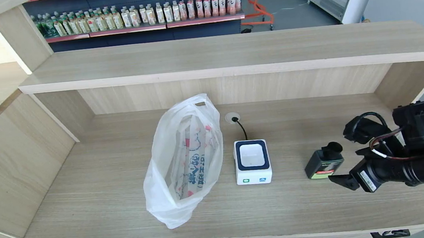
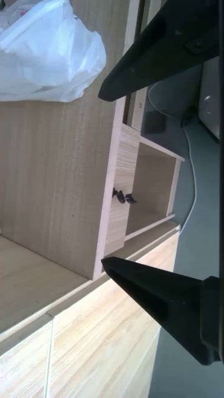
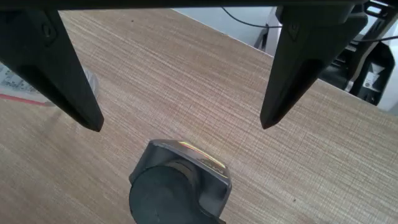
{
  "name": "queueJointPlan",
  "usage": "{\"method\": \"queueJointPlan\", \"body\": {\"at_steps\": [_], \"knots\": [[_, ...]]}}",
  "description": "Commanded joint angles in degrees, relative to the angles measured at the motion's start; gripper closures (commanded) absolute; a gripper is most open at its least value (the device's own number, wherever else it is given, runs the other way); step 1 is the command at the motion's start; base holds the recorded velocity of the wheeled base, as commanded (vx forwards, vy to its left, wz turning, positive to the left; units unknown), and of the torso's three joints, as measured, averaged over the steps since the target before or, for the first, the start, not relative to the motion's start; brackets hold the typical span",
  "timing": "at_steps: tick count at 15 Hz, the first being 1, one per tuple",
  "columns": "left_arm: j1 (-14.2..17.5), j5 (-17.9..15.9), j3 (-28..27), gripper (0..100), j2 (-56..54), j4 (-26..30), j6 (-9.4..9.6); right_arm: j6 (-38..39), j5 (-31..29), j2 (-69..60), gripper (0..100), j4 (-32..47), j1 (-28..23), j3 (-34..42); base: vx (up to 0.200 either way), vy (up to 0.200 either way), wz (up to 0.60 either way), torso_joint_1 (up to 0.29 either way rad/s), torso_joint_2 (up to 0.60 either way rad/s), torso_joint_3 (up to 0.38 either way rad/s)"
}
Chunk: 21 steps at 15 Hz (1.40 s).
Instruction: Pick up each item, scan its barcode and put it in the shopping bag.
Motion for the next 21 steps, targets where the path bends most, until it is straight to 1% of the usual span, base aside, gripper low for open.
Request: {"method": "queueJointPlan", "body": {"at_steps": [1, 5, 7, 13, 15, 16, 21], "knots": [[0.01, 0.01, 0.00, 0, 0.06, 0.00, 0.00, -1.15, 0.17, 4.73, 0, -0.47, 0.56, -1.33, 0.000, 0.000, 0.00, 0.000, 0.00, 0.000], [0.01, 0.01, 0.00, 0, 0.06, 0.00, 0.00, -4.05, 0.61, 9.03, 0, -5.13, 1.00, -3.35, 0.000, 0.000, 0.00, 0.000, 0.00, 0.000], [0.01, 0.01, 0.00, 0, 0.06, 0.00, 0.00, -5.36, 1.66, 10.09, 0, -5.13, 1.00, -4.58, 0.000, 0.000, 0.00, 0.000, 0.00, 0.000], [0.01, 0.01, 0.00, 0, 0.06, 0.00, 0.00, -5.36, 2.81, 13.43, 0, -5.30, 2.84, -8.19, 0.000, 0.000, 0.00, 0.000, 0.00, 0.000], [0.01, 0.01, 0.00, 0, 0.06, 0.09, 0.00, -5.72, 3.42, 13.60, 0, -5.74, 3.19, -8.19, 0.000, 0.000, 0.00, 0.000, 0.00, 0.000], [0.01, 0.01, 0.00, 0, 0.06, 0.00, 0.00, -5.80, 3.42, 13.60, 100, -5.92, 3.28, -8.19, 0.000, 0.000, 0.00, 0.000, 0.00, 0.000], [0.01, 0.01, 0.00, 0, 0.06, 0.09, 0.00, -5.89, 3.07, 12.99, 100, -6.09, 3.10, -5.02, 0.000, 0.000, 0.00, 0.000, 0.00, 0.000]]}}
